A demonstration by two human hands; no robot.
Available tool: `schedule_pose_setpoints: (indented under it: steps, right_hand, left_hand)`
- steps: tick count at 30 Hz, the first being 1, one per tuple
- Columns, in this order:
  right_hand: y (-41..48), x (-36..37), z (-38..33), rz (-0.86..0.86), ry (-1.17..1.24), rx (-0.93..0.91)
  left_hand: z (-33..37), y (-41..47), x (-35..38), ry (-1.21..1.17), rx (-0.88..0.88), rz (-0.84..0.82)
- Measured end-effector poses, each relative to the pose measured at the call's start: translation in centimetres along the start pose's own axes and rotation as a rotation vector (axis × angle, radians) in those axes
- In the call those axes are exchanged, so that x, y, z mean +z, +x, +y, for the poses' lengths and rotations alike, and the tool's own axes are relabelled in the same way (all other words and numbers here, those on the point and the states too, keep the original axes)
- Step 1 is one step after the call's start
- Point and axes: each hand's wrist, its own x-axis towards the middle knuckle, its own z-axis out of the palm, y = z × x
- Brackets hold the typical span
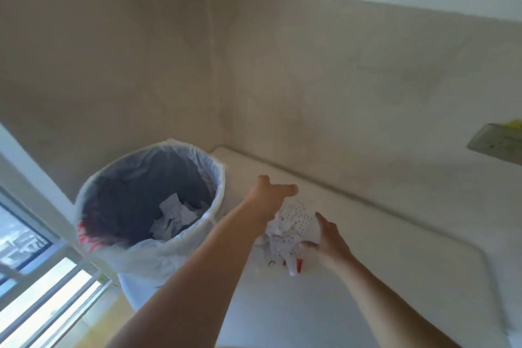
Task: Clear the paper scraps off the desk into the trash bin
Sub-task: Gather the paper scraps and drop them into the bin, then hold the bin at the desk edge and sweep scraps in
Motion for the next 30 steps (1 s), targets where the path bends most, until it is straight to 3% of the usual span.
schedule_pose_setpoints:
  steps: [5, 11, 18, 19, 21, 23, 25, 30]
  right_hand:
    - [-2.8, -1.5, -2.3, 0.034, 0.197, 0.010]
    - [-5.7, -3.3, -7.4, 0.040, 0.282, -0.068]
    - [-7.6, -4.8, -16.2, 0.111, 0.322, -0.271]
    - [-7.9, -4.6, -17.5, 0.106, 0.339, -0.306]
    - [-8.1, -3.9, -19.8, 0.072, 0.379, -0.356]
    - [-8.1, -2.9, -21.6, 0.055, 0.383, -0.369]
    - [-7.8, -1.9, -23.1, 0.047, 0.357, -0.363]
    - [-6.4, 0.0, -24.9, 0.115, 0.347, -0.279]
  left_hand:
    - [3.3, -4.1, -2.9, -0.111, 0.016, -0.065]
    - [4.9, -8.4, -8.1, -0.165, 0.056, -0.018]
    - [3.9, -11.3, -17.6, -0.160, 0.151, 0.236]
    - [3.1, -11.3, -19.3, -0.052, 0.190, 0.339]
    - [0.8, -11.2, -22.6, 0.488, 0.236, 0.656]
    - [-2.1, -11.5, -25.1, 0.797, 0.161, 0.851]
    - [-4.7, -11.3, -26.8, 0.709, 0.037, 0.828]
    - [-7.2, -10.1, -27.6, -0.012, -0.045, 0.565]
